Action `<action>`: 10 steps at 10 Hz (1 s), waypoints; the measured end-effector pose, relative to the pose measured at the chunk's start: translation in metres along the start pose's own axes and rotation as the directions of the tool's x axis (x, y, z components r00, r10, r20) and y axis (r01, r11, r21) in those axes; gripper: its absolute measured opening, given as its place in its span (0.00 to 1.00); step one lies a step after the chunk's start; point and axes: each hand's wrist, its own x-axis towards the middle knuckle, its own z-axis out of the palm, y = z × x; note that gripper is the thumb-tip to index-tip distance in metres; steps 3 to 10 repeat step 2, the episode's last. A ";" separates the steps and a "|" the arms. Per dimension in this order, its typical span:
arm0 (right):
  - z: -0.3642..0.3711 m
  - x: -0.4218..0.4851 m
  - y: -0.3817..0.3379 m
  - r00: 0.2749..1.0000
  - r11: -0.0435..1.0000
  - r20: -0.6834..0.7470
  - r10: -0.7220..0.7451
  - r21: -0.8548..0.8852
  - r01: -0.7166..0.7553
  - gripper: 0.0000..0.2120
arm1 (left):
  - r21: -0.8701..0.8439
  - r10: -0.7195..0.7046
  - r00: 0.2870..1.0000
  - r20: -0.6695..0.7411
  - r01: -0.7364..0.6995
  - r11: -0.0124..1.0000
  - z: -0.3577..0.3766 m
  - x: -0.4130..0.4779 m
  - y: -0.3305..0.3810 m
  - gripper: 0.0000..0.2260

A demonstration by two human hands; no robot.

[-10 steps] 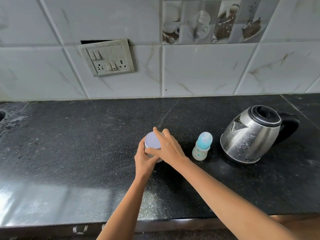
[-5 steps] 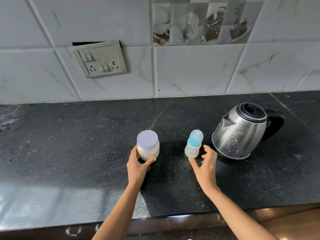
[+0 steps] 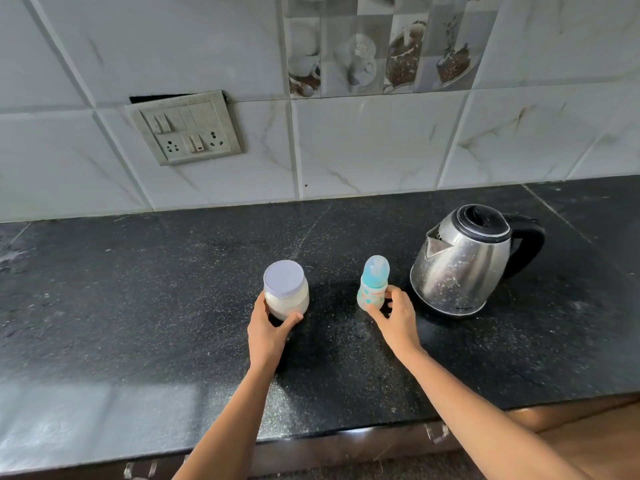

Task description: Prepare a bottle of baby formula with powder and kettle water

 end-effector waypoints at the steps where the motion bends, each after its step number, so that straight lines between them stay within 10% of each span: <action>1: -0.001 -0.002 0.004 1.000 1.000 0.006 -0.009 -0.003 0.010 0.25 | -0.005 0.030 1.000 -0.005 -0.030 1.000 -0.002 -0.003 0.004 0.38; 10: -0.003 -0.003 0.003 0.999 1.000 -0.051 0.013 0.013 -0.012 0.25 | 0.004 0.047 0.998 -0.051 -0.047 0.999 -0.002 -0.009 0.010 0.42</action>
